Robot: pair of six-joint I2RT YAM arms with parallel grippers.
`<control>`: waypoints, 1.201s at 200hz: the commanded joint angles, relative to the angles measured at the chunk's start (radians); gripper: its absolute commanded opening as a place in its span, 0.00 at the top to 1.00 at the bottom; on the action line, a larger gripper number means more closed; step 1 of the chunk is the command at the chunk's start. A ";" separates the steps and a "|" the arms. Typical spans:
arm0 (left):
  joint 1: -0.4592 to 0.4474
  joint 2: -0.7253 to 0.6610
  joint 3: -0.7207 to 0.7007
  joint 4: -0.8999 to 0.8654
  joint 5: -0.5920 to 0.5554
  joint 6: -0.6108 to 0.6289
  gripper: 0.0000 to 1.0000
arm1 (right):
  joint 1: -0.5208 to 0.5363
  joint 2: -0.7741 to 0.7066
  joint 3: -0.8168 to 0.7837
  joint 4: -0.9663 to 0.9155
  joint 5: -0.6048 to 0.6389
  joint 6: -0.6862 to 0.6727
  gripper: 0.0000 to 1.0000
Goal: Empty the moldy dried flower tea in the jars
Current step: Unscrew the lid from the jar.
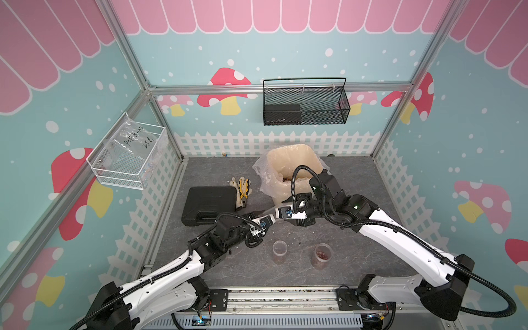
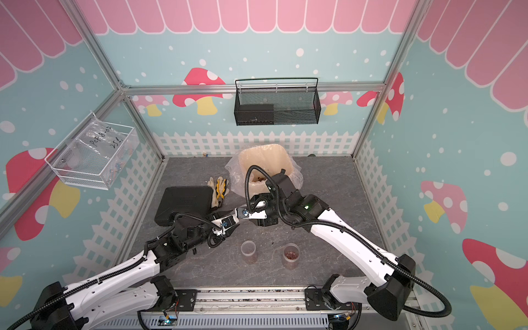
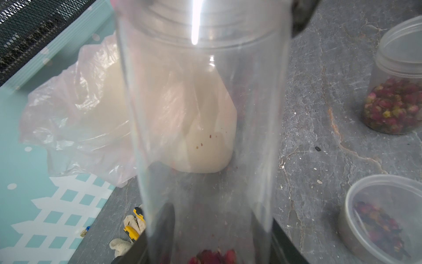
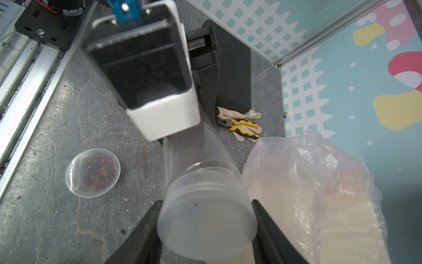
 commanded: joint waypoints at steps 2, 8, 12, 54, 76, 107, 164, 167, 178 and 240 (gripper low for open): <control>-0.029 -0.005 0.019 0.005 0.124 0.055 0.81 | -0.009 -0.015 0.007 0.112 0.049 -0.054 0.89; -0.029 -0.005 0.019 0.005 0.121 0.055 0.81 | -0.010 -0.024 0.004 0.115 0.046 -0.042 0.89; -0.029 -0.005 0.019 0.006 0.117 0.055 0.81 | -0.009 -0.030 0.002 0.114 0.044 -0.035 0.89; -0.029 -0.009 0.011 0.024 0.077 0.047 0.81 | -0.012 -0.115 -0.030 0.115 0.041 0.030 0.89; -0.029 -0.017 0.003 0.036 0.071 0.042 0.81 | -0.011 -0.145 -0.050 0.115 0.033 0.059 0.89; -0.029 -0.030 0.000 0.053 0.038 0.015 0.82 | -0.012 -0.174 -0.075 0.120 0.021 0.109 0.87; 0.020 -0.120 0.005 0.112 0.016 -0.149 0.83 | -0.011 -0.186 -0.142 0.144 -0.002 0.220 0.83; 0.027 -0.127 0.007 0.113 0.021 -0.163 0.83 | -0.011 -0.185 -0.145 0.146 -0.001 0.223 0.83; 0.055 -0.150 0.012 0.121 0.032 -0.214 0.83 | -0.010 -0.181 -0.157 0.152 -0.007 0.240 0.83; 0.210 -0.227 0.039 0.114 0.010 -0.449 0.83 | -0.005 -0.132 -0.191 0.213 -0.057 0.315 0.81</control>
